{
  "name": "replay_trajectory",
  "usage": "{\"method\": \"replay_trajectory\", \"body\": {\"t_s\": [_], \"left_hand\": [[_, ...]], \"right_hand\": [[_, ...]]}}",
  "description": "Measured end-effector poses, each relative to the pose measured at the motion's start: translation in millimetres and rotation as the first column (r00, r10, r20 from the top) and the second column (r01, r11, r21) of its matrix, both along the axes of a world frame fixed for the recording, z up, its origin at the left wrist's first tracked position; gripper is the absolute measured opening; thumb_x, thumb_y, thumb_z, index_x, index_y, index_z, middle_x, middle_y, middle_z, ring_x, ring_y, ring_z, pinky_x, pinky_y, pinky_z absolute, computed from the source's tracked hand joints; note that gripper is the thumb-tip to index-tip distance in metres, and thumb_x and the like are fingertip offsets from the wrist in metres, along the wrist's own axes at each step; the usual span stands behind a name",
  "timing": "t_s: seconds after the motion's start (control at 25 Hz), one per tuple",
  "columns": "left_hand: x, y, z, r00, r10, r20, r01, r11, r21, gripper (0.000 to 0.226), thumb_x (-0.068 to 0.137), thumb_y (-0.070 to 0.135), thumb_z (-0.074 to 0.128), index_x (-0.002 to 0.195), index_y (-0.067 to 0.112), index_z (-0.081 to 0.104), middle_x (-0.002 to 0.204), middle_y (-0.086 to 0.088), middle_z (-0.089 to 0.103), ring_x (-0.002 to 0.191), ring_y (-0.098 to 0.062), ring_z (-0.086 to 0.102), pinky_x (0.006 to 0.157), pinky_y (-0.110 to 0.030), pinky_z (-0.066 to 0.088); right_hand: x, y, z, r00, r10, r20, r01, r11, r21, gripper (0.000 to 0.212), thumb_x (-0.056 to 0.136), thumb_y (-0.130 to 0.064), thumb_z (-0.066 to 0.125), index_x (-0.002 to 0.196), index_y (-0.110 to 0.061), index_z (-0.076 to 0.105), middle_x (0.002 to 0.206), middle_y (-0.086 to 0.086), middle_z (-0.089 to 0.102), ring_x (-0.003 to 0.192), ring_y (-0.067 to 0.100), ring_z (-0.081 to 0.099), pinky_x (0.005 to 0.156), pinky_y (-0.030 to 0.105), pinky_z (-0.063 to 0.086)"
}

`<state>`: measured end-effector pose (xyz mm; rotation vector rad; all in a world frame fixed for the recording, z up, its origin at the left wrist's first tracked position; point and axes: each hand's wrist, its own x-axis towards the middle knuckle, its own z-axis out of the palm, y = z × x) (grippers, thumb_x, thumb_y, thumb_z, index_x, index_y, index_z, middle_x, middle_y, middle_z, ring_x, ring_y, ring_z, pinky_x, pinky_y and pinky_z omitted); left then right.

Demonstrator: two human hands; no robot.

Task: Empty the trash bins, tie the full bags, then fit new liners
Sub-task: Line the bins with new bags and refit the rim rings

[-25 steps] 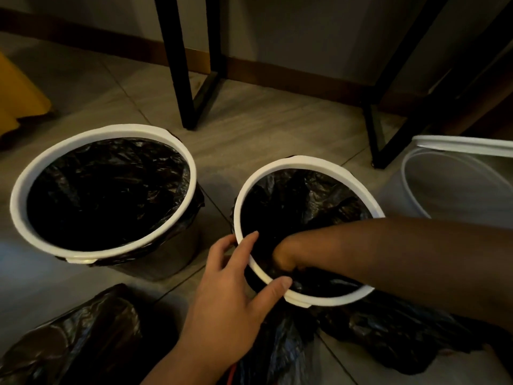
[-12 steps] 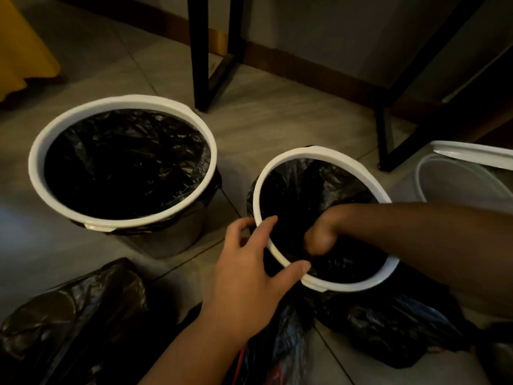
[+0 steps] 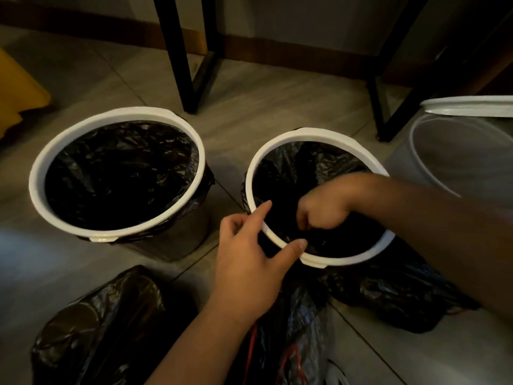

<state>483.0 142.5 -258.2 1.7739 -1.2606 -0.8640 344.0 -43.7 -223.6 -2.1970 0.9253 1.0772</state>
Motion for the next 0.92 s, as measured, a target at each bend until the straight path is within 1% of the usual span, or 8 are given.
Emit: {"method": "replay_trajectory", "body": {"t_s": [0.08,0.12,0.2,0.24,0.32,0.52,0.72,0.92], "left_hand": [[-3.1,-2.8,1.0,0.988,0.042,-0.150,-0.038,0.999,0.031,0.076,0.079,0.060,0.084,0.146,0.060,0.047,0.127,0.019,0.048,0.103,0.008,0.063,0.091,-0.013,0.051],[-5.2,-2.9,0.3,0.960,0.084,-0.265,-0.079,0.996,0.030,0.077,0.080,0.053,0.086,0.145,0.062,0.047,0.129,0.014,0.055,0.105,0.003,0.068,0.093,-0.025,0.057],[-8.7,-3.7,1.2,0.866,0.181,-0.466,-0.165,0.983,0.075,0.081,0.079,0.043,0.086,0.145,0.064,0.044,0.128,0.009,0.066,0.109,-0.011,0.074,0.089,-0.040,0.063],[-10.7,-4.7,2.7,0.825,0.228,-0.517,-0.191,0.974,0.125,0.083,0.081,0.040,0.087,0.147,0.062,0.042,0.126,0.011,0.068,0.105,-0.013,0.076,0.083,-0.041,0.065],[-14.6,-6.7,3.6,0.761,0.306,-0.572,-0.224,0.951,0.211,0.074,0.087,0.033,0.086,0.145,0.056,0.046,0.118,0.011,0.071,0.096,-0.012,0.078,0.072,-0.036,0.066],[-20.8,-16.7,9.4,0.776,0.373,-0.508,-0.295,0.927,0.230,0.030,0.092,0.020,0.080,0.107,0.043,0.068,0.097,0.003,0.078,0.092,-0.021,0.079,0.086,-0.052,0.065],[-7.0,-20.5,14.4,0.755,0.384,-0.532,-0.325,0.923,0.206,0.034,0.095,0.013,0.077,0.119,0.034,0.066,0.102,0.002,0.079,0.091,-0.015,0.079,0.071,-0.034,0.066],[0.6,-25.4,10.6,0.802,0.323,-0.503,-0.278,0.947,0.163,0.031,0.095,0.019,0.079,0.121,0.032,0.070,0.105,0.002,0.080,0.098,-0.020,0.078,0.085,-0.045,0.066]], "right_hand": [[-29.5,9.8,24.1,0.837,-0.300,0.458,0.314,0.948,0.047,0.037,0.100,-0.013,0.055,0.114,-0.042,0.073,0.111,-0.012,0.076,0.101,0.008,0.072,0.084,0.026,0.059],[-44.9,19.1,32.6,0.623,-0.344,0.702,0.483,0.876,0.000,0.034,0.098,-0.016,0.059,0.111,-0.045,0.071,0.106,-0.012,0.076,0.097,0.005,0.073,0.082,0.025,0.060],[-79.7,44.3,26.2,0.276,-0.157,0.948,0.796,0.590,-0.134,0.038,0.093,-0.023,0.064,0.128,-0.037,0.064,0.116,-0.011,0.068,0.105,0.005,0.066,0.090,0.020,0.053],[-90.7,59.9,16.8,0.266,-0.088,0.960,0.885,0.417,-0.207,0.047,0.092,-0.027,0.066,0.139,-0.029,0.058,0.126,-0.006,0.062,0.114,0.008,0.059,0.099,0.021,0.046],[-107.3,79.4,-2.8,0.236,-0.286,0.929,0.954,0.253,-0.164,0.063,0.093,-0.033,0.071,0.151,-0.025,0.047,0.141,0.001,0.054,0.130,0.016,0.050,0.109,0.028,0.036],[-113.2,93.8,-26.0,-0.046,-0.469,0.882,0.952,0.247,0.181,0.064,0.092,-0.026,0.072,0.147,-0.042,0.042,0.112,-0.032,0.056,0.102,-0.018,0.055,0.086,0.009,0.041],[-102.6,93.3,-30.8,-0.122,-0.526,0.842,0.929,0.238,0.283,0.066,0.086,-0.033,0.070,0.143,-0.051,0.040,0.119,-0.021,0.062,0.108,0.002,0.061,0.091,0.029,0.048],[-92.4,82.7,-36.2,-0.181,-0.543,0.820,0.921,0.199,0.335,0.059,0.086,-0.030,0.071,0.136,-0.054,0.051,0.110,-0.025,0.067,0.102,-0.002,0.065,0.090,0.030,0.053]]}}
